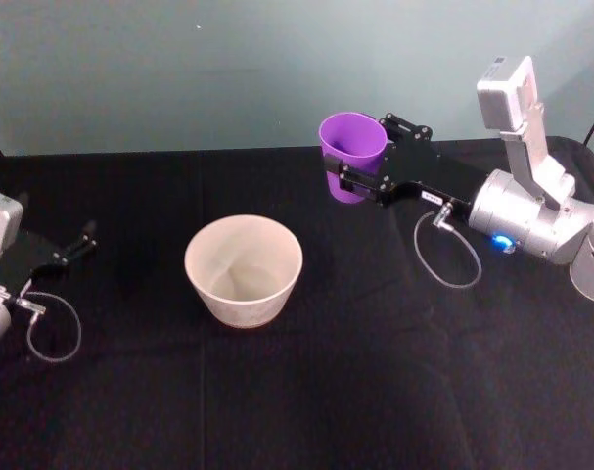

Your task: Pick up the cup and pour the mung beans from the cup into the bowl.

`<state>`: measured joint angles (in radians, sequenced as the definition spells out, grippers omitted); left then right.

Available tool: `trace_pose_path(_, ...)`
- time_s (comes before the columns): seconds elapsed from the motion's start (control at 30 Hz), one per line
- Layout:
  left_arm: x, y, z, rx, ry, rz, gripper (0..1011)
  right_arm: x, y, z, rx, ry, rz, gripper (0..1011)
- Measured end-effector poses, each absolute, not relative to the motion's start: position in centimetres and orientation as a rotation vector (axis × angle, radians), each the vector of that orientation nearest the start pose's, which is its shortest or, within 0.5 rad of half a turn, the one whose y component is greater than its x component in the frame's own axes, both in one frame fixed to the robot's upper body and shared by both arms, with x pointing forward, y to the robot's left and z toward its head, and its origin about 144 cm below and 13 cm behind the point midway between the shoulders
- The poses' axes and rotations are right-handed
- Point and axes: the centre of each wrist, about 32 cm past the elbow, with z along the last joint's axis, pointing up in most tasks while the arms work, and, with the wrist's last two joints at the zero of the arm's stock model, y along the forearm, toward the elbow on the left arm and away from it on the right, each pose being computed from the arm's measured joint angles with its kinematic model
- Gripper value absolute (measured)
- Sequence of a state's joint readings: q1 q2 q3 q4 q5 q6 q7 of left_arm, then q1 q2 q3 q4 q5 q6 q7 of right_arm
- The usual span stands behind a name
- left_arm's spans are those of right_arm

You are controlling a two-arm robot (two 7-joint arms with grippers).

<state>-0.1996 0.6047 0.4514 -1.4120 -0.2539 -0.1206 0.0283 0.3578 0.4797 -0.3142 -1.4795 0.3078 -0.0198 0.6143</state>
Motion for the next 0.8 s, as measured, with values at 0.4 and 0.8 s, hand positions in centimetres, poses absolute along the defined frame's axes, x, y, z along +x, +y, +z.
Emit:
trace_pose_path(0.4,48.86,30.97,113.98,0.304,-0.285,1.248,1000,53.99,-28.93,123.40,-0.124,-0.260,-0.729,739)
trace_pose_path(0.8,48.86,30.97,113.98,0.304,-0.285,1.248,1000,53.99,-28.92,123.40,-0.124,-0.260,-0.729,739)
